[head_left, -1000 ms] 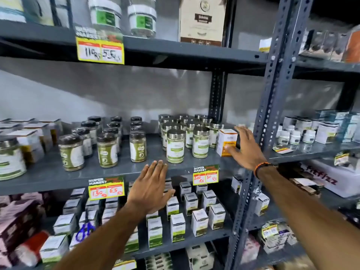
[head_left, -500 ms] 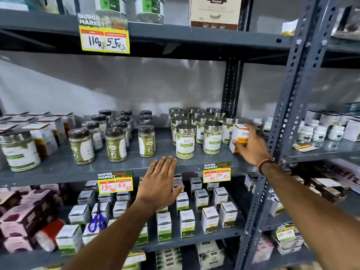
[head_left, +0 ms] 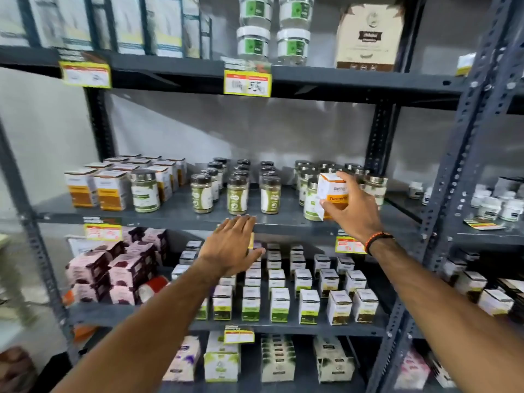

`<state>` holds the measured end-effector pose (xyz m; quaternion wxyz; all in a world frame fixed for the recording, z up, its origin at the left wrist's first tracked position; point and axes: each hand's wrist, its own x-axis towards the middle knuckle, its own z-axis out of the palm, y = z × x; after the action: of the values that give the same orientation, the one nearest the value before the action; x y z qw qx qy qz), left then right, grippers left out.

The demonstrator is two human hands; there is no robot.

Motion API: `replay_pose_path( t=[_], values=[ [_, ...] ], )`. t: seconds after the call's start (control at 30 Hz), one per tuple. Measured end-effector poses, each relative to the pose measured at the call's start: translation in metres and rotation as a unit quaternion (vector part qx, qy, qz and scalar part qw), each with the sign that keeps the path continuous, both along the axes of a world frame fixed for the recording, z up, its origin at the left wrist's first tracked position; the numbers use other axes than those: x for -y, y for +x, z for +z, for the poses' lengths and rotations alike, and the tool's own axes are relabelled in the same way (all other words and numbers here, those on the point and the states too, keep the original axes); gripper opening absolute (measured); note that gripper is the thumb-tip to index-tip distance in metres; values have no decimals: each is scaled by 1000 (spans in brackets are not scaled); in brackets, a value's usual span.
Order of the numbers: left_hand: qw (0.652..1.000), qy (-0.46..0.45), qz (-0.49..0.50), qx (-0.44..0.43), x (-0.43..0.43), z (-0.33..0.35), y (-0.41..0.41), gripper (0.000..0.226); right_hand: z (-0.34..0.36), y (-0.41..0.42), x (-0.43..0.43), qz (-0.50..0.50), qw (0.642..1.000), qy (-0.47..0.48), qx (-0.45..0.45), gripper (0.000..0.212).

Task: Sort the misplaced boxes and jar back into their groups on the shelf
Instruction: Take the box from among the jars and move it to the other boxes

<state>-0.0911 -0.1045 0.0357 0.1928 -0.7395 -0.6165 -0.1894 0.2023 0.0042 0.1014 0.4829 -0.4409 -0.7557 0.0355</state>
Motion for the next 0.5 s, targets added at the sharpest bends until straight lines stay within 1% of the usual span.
replay_pose_path(
  t=[0.1,0.2,0.3,0.43,0.5],
  values=[
    [999,20,38,8,34,6,-65,80,5,-63,18,35,999,8,10,73],
    [994,27,95,37,62,9,-145,80,3,-133,32,80,996,21,12,75],
    [988,25,144,53,84,6,-223,79,-3,-204,43,120,993,21,-3,75],
    [986,19,158,49,105,5,-324,80,-9,-293,59,128,991,19,-36,72],
    [985,26,157,68,110,7,-371,78,-12,-330,63,119,991,8,-55,70]
  ],
)
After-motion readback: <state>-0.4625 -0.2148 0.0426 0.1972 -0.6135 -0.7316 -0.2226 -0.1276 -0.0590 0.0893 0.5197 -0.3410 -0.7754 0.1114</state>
